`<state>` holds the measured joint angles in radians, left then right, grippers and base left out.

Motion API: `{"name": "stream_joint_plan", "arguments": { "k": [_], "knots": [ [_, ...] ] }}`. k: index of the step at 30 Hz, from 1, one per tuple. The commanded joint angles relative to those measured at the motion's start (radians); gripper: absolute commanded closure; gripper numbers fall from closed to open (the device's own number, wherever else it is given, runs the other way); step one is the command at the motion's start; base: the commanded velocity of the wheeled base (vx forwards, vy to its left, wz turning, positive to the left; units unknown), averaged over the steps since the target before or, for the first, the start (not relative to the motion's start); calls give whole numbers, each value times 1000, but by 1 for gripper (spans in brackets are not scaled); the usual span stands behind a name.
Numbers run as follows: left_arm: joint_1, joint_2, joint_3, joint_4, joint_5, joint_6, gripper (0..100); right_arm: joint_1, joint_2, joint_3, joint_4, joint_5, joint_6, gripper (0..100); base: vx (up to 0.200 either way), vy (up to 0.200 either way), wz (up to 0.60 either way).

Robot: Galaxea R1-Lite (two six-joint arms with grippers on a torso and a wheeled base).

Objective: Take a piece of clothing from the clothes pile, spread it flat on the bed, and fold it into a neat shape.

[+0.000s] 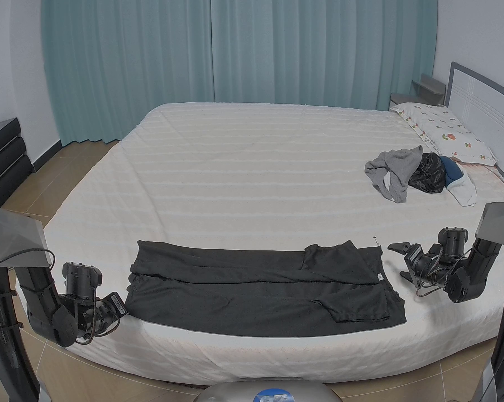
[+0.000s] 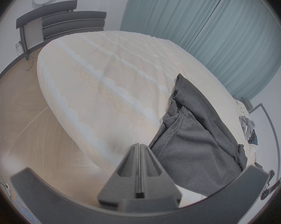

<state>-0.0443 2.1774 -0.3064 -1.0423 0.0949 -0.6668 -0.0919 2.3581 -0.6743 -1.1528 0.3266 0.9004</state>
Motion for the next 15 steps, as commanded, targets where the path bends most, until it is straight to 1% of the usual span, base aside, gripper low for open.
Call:
{"name": "stream_joint_plan", "arguments": {
  "k": [1, 6, 9, 13, 15],
  "knots": [
    [0, -2, 1, -1, 0, 0, 0, 0, 0, -1, -1, 0, 0, 0, 0, 0, 0],
    [23, -53, -17, 1, -3, -10, 0, 0, 0, -1, -1, 0, 0, 0, 0, 0, 0],
    [52, -91, -34, 2, -15, -11, 0, 0, 0, -1, -1, 0, 0, 0, 0, 0, 0],
    [72, -113, -71, 2, -37, -13, 0, 0, 0, -1, -1, 0, 0, 0, 0, 0, 0],
    [75, -104, -117, 2, -113, -14, 0, 0, -2, -1, -1, 0, 0, 0, 0, 0, 0]
  ]
}}
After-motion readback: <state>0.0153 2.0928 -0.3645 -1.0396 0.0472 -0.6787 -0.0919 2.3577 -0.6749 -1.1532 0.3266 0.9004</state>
